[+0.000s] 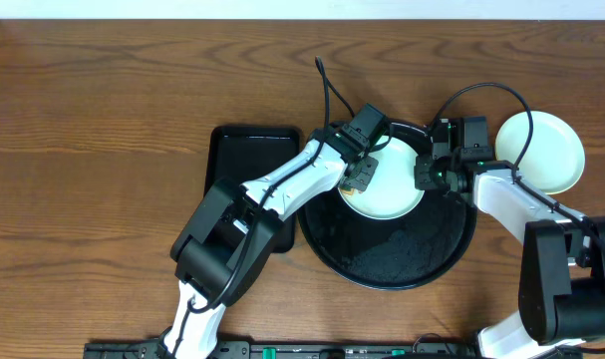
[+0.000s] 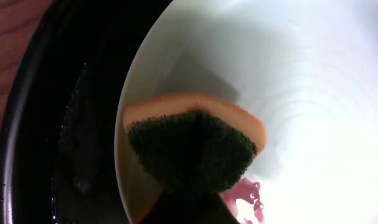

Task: Clean dirty plates on tray and stack at the side
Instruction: 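Scrub the red stain on the plate with the sponge in left gripper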

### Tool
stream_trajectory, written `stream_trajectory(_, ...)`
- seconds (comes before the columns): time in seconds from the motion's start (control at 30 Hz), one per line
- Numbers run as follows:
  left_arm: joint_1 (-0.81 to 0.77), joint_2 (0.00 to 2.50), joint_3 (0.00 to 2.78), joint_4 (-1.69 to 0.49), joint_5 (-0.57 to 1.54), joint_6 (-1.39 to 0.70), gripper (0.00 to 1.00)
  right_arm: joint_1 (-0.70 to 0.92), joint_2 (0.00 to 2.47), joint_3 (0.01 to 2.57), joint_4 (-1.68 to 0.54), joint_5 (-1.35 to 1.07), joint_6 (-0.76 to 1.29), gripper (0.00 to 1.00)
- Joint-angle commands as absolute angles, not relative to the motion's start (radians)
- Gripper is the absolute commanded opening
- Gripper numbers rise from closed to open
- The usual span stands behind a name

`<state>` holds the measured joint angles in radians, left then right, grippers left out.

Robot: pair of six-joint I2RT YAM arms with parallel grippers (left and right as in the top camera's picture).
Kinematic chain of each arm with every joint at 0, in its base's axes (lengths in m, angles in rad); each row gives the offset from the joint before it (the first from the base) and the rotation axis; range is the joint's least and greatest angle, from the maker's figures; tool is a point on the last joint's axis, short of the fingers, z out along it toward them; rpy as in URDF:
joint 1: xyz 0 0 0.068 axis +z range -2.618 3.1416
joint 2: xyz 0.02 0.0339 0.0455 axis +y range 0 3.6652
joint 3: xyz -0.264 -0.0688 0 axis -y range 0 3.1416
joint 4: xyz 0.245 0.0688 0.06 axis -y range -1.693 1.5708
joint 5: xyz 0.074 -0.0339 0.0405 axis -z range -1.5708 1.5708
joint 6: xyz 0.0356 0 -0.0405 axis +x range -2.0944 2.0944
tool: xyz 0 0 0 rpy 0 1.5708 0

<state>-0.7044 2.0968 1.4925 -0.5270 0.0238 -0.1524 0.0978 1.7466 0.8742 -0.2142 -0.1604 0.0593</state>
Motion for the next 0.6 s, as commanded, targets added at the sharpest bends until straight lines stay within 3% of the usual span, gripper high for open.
stream_trajectory(0.0,-0.706,2.122,1.475,-0.533,0.016,-0.147,0.08,0.103,1.786,0.867,-0.221,-0.139,0.055,0.01)
stream_trajectory(0.57,-0.711,2.188,1.475,-0.539,0.274,-0.22,0.08,0.103,1.786,0.867,-0.221,-0.14,0.055,0.01)
